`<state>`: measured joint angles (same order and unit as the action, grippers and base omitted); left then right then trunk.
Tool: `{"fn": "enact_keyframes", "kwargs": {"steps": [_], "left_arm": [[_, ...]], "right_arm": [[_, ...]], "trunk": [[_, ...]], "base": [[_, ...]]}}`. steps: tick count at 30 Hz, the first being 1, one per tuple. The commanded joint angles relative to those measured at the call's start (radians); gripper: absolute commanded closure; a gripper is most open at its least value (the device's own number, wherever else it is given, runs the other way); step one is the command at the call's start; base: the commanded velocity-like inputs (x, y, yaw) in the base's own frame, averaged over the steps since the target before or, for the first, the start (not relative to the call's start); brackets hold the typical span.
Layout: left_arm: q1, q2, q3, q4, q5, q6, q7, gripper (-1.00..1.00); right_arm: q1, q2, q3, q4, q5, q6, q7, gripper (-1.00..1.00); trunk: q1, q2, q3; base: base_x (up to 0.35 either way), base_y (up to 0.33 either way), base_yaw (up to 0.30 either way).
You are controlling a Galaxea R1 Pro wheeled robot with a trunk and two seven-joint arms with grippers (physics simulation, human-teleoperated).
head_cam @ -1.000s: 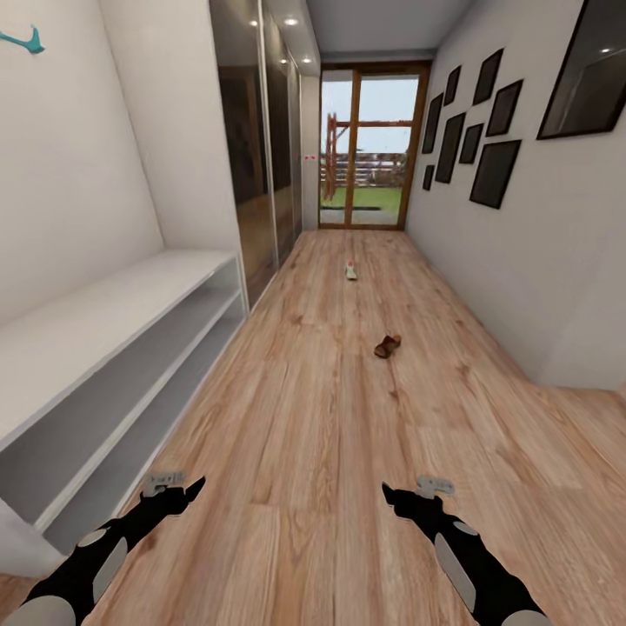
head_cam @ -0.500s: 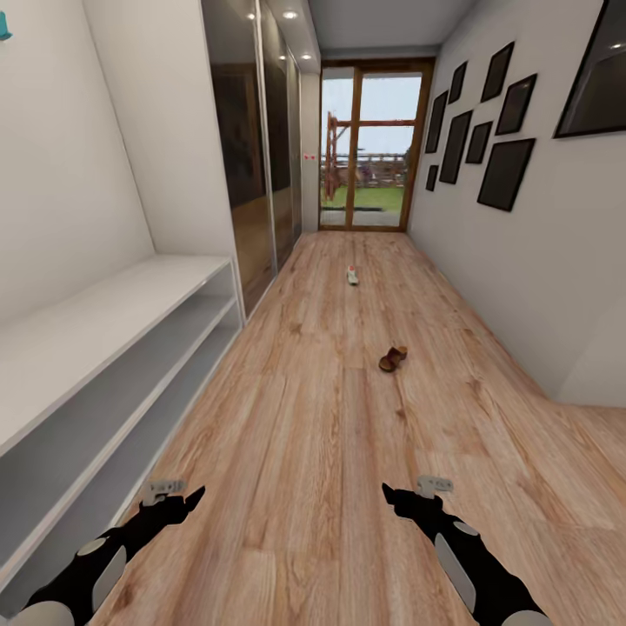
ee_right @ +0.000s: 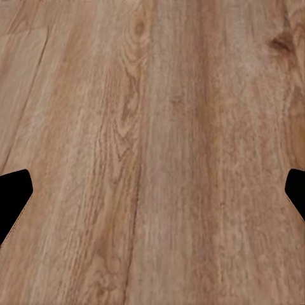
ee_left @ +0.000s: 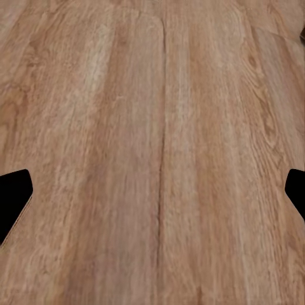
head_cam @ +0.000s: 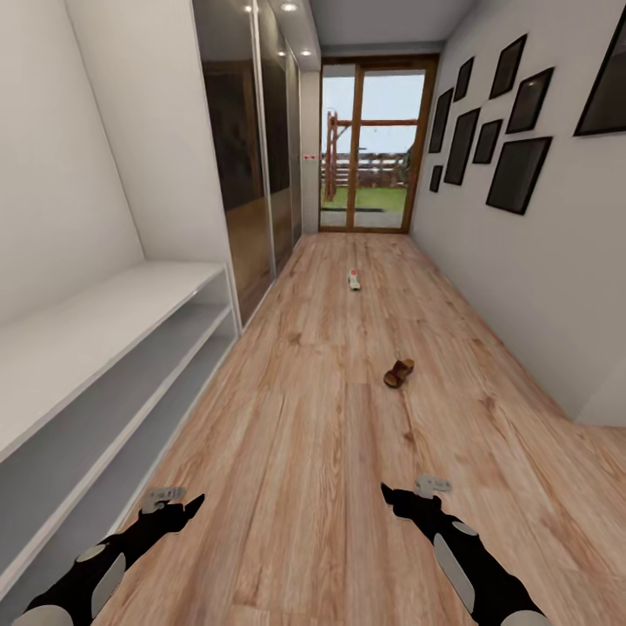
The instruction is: Pick up the two gym shoes and the two sandals from the corridor floor and place them onto the hallstand (shoe rack) in the corridor, making sure they are on the rack and not on the floor. Arrange them so the two gym shoes are next to each other and the two sandals are next to each other.
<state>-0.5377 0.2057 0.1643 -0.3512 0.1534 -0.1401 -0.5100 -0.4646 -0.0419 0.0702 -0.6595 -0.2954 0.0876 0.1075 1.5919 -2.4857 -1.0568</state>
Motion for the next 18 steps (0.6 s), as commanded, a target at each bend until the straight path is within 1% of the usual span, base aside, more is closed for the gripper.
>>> {"fn": "enact_keyframes", "kwargs": {"steps": [1, 18], "left_arm": [[-0.001, 0.000, 0.004, 0.001, 0.005, 0.000, -0.007, -1.00], [-0.001, -0.003, 0.002, 0.002, 0.005, 0.000, -0.006, -1.00]], "right_arm": [[0.000, -0.001, 0.003, -0.001, -0.008, 0.004, -0.001, -1.00], [0.000, -0.001, 0.003, 0.000, -0.008, 0.004, -0.002, -1.00]], "trunk": [[0.000, 0.000, -0.001], [0.000, 0.000, -0.001]], "base": [[0.347, 0.000, 0.000], [0.347, 0.000, 0.000]]}}
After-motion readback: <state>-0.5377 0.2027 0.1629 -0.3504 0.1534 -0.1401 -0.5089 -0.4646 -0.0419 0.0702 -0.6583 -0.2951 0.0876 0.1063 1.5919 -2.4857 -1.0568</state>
